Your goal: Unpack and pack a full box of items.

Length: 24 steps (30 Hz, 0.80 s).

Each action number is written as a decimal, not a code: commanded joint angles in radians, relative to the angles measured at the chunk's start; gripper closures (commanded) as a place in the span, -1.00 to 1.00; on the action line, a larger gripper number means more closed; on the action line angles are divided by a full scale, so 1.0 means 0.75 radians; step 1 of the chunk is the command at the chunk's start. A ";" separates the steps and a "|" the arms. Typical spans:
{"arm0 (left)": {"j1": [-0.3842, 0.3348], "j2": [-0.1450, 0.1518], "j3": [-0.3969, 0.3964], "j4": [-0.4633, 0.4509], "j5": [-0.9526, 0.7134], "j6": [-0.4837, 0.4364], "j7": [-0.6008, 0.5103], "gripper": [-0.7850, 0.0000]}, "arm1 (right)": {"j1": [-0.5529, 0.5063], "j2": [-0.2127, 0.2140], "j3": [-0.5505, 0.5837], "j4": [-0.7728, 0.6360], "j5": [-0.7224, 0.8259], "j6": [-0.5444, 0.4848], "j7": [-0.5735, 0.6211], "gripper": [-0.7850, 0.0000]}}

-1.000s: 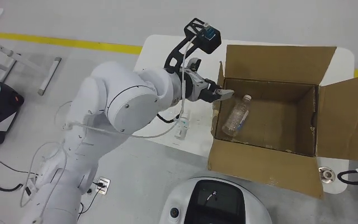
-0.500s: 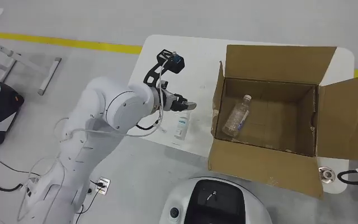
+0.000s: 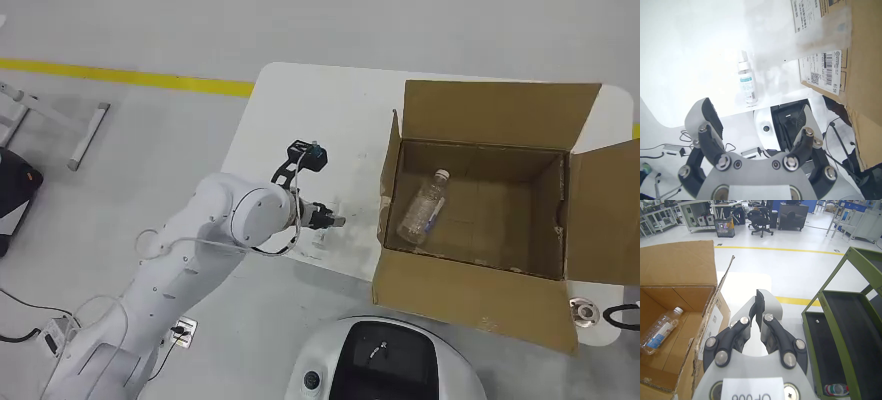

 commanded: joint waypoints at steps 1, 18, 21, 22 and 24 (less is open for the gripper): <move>0.006 0.000 0.016 0.011 0.010 0.013 0.013 -1.00 | 0.000 0.000 0.000 0.000 0.000 0.000 0.000 1.00; 0.035 -0.004 0.046 0.042 0.018 -0.040 0.091 -1.00 | 0.000 0.000 0.000 0.000 0.000 0.000 0.000 1.00; 0.021 -0.011 0.090 0.097 0.047 -0.094 0.104 -1.00 | 0.000 0.000 0.000 0.000 0.000 0.000 0.000 1.00; 0.013 -0.013 0.102 0.115 0.053 -0.109 0.107 -1.00 | 0.000 0.000 0.000 0.000 0.000 0.000 0.000 1.00; 0.001 -0.016 0.130 0.161 0.078 -0.142 0.096 -1.00 | 0.000 0.000 0.000 0.000 0.000 0.000 0.000 1.00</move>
